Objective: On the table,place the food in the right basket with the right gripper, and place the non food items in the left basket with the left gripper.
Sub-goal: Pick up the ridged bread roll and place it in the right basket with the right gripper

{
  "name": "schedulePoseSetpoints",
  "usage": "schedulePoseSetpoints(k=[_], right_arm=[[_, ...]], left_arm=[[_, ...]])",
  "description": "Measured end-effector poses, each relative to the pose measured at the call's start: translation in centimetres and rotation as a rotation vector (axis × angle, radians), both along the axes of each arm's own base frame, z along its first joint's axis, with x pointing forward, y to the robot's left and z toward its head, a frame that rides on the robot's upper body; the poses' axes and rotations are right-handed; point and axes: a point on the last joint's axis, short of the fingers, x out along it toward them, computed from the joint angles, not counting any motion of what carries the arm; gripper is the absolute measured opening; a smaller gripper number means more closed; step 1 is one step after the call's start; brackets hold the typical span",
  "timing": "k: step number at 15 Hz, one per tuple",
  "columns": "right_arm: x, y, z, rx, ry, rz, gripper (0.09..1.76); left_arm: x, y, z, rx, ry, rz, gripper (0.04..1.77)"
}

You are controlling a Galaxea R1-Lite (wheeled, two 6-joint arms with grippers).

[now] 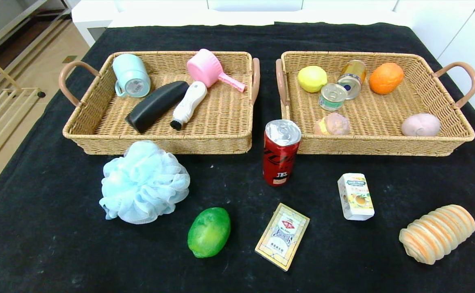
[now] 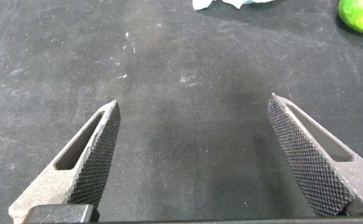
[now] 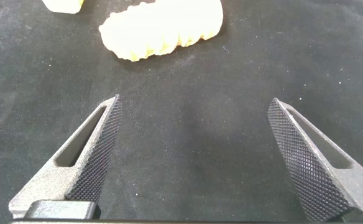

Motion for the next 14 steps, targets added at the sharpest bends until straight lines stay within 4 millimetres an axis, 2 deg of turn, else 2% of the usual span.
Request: schedulePoseSetpoints(k=[8, 10, 14], right_arm=[[0.0, -0.1, 0.0, 0.060, -0.001, -0.047, 1.71], [-0.3, -0.1, 1.5, 0.066, -0.029, -0.045, 1.71], [-0.8, -0.1, 8.1, 0.057, -0.035, 0.000, 1.71]], left_arm=[[0.0, 0.0, 0.0, 0.019, 0.001, -0.005, 1.72], [-0.2, -0.1, 0.7, 0.026, -0.023, -0.029, 1.72], [-1.2, -0.4, 8.0, -0.004, -0.141, -0.195, 1.72]])
